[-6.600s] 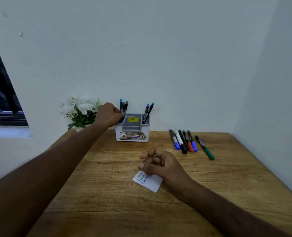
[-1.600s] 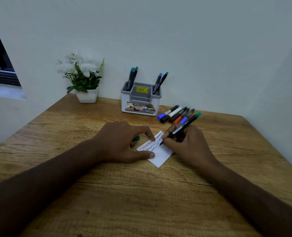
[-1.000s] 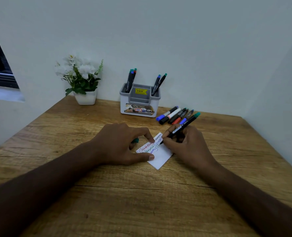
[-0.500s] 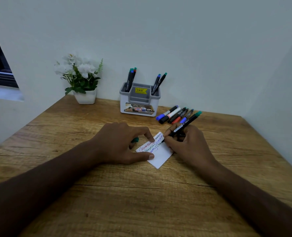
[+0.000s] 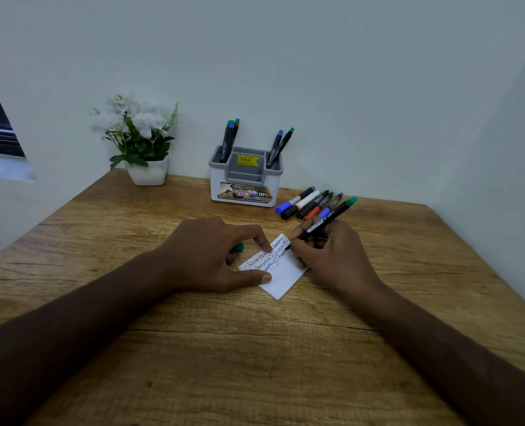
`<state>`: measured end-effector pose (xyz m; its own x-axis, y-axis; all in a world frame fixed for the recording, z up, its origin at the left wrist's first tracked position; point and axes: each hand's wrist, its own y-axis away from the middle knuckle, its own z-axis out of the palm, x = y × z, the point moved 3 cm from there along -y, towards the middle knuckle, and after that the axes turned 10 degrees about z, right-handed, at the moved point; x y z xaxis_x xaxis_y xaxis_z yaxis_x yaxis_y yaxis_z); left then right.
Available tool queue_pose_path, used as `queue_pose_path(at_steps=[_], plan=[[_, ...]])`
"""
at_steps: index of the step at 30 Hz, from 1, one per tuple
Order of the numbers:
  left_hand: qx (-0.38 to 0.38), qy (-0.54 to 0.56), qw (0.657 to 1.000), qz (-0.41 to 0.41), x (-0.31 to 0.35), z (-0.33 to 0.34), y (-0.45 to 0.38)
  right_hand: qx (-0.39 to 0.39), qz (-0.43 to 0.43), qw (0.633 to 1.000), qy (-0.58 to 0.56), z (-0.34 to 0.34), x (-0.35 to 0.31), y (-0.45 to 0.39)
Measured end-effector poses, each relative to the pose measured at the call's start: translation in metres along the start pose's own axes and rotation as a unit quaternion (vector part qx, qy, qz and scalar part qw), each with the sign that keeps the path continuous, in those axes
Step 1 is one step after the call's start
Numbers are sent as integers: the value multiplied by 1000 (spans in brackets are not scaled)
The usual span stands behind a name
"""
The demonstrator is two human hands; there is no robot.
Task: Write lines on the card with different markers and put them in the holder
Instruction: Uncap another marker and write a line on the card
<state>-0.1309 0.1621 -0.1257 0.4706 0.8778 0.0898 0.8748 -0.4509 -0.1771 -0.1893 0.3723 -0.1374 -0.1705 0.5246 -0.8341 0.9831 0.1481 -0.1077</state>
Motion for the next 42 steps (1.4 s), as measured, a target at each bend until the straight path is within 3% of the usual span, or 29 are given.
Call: queue_pose_path(at_steps=[29, 32, 35, 38, 42], plan=[[4, 4, 1000, 0, 0, -1, 1, 64, 17, 997, 43, -1, 4, -4], [4, 5, 1000, 1, 1, 0, 0, 81, -10, 997, -13, -6, 0, 2], [8, 2, 1000, -5, -1, 2, 0, 23, 13, 987, -159, -5, -3, 9], [14, 6, 1000, -15, -2, 1, 0, -102, 58, 936, -332, 8, -10, 17], [27, 16, 999, -23, 0, 2, 0, -174, 69, 908, -375, 16, -14, 21]])
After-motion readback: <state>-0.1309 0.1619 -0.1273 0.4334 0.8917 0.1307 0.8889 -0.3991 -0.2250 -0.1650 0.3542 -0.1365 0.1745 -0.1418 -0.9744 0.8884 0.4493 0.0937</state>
